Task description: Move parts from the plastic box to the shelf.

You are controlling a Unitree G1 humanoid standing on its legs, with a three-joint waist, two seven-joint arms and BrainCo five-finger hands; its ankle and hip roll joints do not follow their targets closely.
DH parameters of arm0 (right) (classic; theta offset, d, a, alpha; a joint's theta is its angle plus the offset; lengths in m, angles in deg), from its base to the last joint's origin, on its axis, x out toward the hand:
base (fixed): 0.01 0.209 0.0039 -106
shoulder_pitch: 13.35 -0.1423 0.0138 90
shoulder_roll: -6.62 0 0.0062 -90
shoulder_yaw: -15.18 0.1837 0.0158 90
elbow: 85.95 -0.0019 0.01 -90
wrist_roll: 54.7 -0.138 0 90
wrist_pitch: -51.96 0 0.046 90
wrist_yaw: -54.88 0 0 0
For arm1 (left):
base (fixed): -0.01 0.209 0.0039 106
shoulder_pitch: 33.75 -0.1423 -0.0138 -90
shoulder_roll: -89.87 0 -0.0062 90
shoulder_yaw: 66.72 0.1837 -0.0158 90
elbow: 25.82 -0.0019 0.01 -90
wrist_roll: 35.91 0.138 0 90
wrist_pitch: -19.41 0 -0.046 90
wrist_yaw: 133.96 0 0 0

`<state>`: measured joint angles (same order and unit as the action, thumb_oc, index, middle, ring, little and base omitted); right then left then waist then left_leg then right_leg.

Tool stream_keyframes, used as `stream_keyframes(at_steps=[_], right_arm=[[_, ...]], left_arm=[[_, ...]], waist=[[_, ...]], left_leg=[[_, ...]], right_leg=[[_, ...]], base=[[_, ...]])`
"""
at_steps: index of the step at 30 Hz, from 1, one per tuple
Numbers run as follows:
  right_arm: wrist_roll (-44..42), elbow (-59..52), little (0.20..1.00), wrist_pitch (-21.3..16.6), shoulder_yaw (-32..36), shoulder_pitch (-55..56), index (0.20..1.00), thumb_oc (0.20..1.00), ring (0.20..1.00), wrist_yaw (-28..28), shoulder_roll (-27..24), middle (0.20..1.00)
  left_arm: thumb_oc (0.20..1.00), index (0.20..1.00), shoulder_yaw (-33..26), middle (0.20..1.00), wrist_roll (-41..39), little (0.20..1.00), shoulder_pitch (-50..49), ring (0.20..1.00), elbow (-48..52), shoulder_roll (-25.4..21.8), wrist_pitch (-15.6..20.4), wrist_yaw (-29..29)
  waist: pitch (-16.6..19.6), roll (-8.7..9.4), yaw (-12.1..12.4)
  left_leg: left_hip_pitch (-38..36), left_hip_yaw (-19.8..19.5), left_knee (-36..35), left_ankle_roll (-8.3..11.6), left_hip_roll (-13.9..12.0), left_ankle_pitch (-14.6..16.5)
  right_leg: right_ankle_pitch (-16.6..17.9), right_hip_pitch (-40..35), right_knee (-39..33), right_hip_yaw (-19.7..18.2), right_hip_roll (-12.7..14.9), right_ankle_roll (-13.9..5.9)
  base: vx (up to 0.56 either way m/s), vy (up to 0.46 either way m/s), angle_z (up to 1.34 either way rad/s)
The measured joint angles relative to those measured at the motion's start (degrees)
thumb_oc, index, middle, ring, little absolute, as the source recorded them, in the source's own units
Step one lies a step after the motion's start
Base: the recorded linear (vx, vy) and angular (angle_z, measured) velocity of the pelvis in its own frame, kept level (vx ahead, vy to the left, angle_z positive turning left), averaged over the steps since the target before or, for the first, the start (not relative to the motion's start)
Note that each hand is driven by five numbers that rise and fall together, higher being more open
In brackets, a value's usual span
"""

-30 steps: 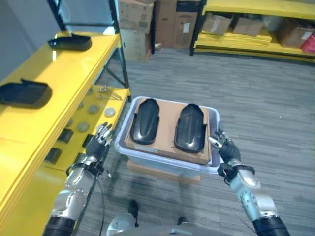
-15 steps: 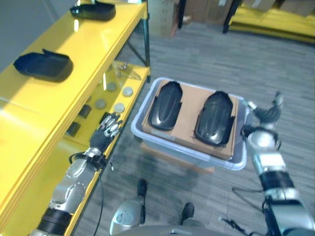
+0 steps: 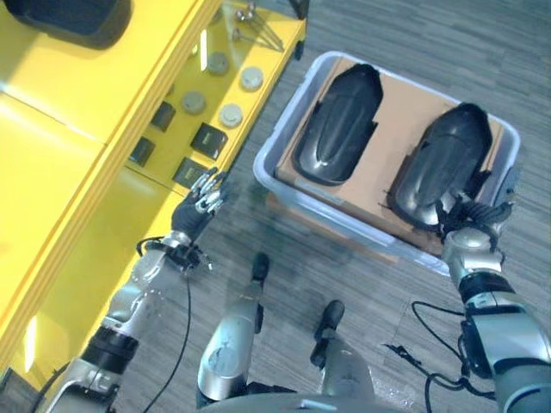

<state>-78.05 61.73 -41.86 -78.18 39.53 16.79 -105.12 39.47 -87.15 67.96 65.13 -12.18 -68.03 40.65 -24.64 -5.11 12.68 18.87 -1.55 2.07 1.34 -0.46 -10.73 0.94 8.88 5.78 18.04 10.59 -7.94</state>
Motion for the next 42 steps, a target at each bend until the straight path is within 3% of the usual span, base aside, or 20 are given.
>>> stream_keyframes(at_steps=[9, 18, 19, 20, 39, 42], right_arm=[[-2.3, 2.4, 1.000, -1.0, -2.3, -3.8, 1.000, 1.000, 1.000, 0.7, 0.0, 1.000], [-2.2, 2.5, 1.000, 0.6, -3.2, -4.2, 1.000, 1.000, 1.000, 1.5, 0.0, 1.000], [-2.3, 3.0, 0.373, 0.6, -3.2, -4.2, 0.373, 0.373, 0.373, 2.0, 0.0, 0.373], [-2.2, 3.6, 0.200, 0.7, -3.1, -3.8, 0.200, 0.200, 0.200, 2.5, 0.0, 0.200], [-2.3, 9.7, 0.200, 0.0, -0.9, -1.2, 0.200, 0.200, 0.200, 5.0, -0.9, 0.200], [-4.7, 9.6, 0.200, -1.8, -0.9, -0.3, 0.200, 0.200, 0.200, 5.0, -0.8, 0.200]], left_arm=[[1.000, 1.000, 1.0, 1.000, -0.5, 1.000, 1.2, 1.000, 0.0, -0.2, 2.0, 0.1], [1.000, 1.000, 1.8, 1.000, -1.8, 1.000, 1.5, 1.000, -2.2, -0.2, 2.1, -0.1], [1.000, 1.000, 1.8, 1.000, -2.1, 1.000, 1.6, 1.000, -2.2, -0.2, 2.1, -0.2], [1.000, 1.000, 1.8, 1.000, -2.2, 1.000, 1.6, 1.000, -2.2, -0.2, 2.1, -0.3], [1.000, 1.000, 2.0, 1.000, -2.6, 1.000, 1.8, 1.000, -2.5, -0.2, 2.1, -2.5], [1.000, 1.000, 2.0, 1.000, -2.6, 1.000, 1.7, 1.000, -2.5, -0.2, 2.1, -2.6]], waist=[[-0.2, -0.01, 0.4], [-0.7, 0.04, 0.5], [-0.7, 0.04, 0.5], [-0.7, 0.06, 0.5], [-0.7, 0.15, 0.0], [-0.7, 0.18, 0.0]], left_leg=[[2.0, -0.3, 1.7, -0.28, 0.3, 0.0], [2.3, -0.3, 2.7, -0.18, 0.1, 0.3], [2.3, -0.4, 2.8, -0.19, 0.1, 0.3], [2.3, -0.4, 2.8, -0.18, 0.1, 0.3], [2.0, -0.4, 2.9, -0.44, -0.3, -0.1], [1.8, -0.5, 2.9, -0.43, -0.3, -0.1]], right_leg=[[-3.1, 3.6, 5.8, -0.1, 1.1, 0.12], [-4.3, 4.9, 8.5, -0.5, 1.2, 0.54], [-4.3, 4.9, 8.6, -0.5, 1.2, 0.54], [-4.3, 4.9, 8.8, -0.5, 1.2, 0.51], [-4.1, 4.4, 9.1, -0.4, 1.0, 0.63], [-4.1, 3.9, 8.8, -0.2, 1.0, 0.64]], base=[[0.00, 0.004, 0.02], [0.00, 0.000, 0.00], [0.00, 0.000, 0.00], [0.00, 0.000, 0.00], [0.00, 0.000, 0.00], [0.01, -0.008, 0.02]])
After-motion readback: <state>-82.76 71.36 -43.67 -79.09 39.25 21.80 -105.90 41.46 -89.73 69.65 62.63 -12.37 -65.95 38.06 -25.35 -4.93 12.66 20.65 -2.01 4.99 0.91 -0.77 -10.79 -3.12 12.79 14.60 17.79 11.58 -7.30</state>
